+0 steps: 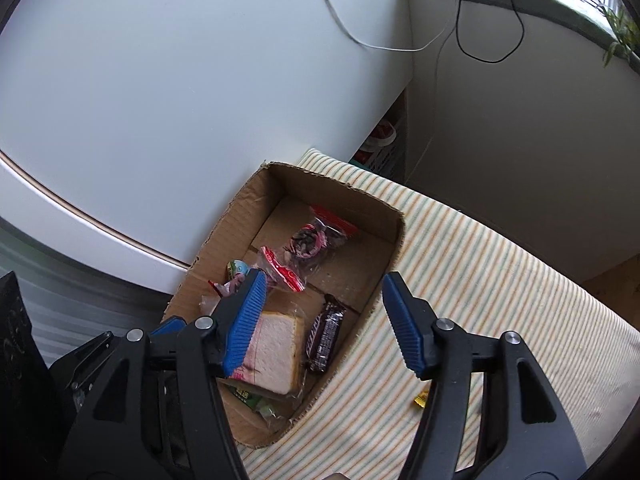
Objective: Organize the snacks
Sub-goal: 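Carry both red-edged candies into the box and open both tools, then grasp the yellow candy packet with the left tool while the right tool grasps the Snickers bar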
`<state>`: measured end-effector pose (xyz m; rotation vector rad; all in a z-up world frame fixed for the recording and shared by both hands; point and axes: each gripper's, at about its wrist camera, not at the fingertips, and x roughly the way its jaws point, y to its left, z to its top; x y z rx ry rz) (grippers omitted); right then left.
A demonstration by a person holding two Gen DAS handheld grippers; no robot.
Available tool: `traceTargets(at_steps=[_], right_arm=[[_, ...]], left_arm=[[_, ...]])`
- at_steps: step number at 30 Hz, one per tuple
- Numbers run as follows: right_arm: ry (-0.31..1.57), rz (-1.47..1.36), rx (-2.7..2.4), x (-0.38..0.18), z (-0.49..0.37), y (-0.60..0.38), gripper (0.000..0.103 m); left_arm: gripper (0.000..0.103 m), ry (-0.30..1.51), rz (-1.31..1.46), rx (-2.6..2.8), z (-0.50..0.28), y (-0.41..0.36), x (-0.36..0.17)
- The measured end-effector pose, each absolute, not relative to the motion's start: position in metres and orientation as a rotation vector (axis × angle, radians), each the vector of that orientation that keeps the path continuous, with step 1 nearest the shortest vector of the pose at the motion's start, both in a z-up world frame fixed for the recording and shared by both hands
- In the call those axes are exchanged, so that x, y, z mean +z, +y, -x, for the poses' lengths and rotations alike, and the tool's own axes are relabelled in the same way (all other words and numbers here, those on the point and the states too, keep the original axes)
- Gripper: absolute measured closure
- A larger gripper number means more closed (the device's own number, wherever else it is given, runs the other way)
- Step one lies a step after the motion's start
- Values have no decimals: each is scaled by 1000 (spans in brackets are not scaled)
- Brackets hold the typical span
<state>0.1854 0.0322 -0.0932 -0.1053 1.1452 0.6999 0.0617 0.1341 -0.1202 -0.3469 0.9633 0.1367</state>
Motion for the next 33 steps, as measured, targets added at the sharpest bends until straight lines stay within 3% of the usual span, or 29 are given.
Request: traceTargets(at_steps=[11, 14, 33], right_arm=[[1102, 56, 684, -76, -173, -24, 40], [1093, 39, 653, -75, -169, -47, 40], [1167, -72, 404, -125, -148, -207, 40]], left_arm=[[67, 935, 343, 113, -50, 128, -109], [59, 930, 353, 95, -46, 128, -107], [59, 989, 251, -87, -52, 49, -117]])
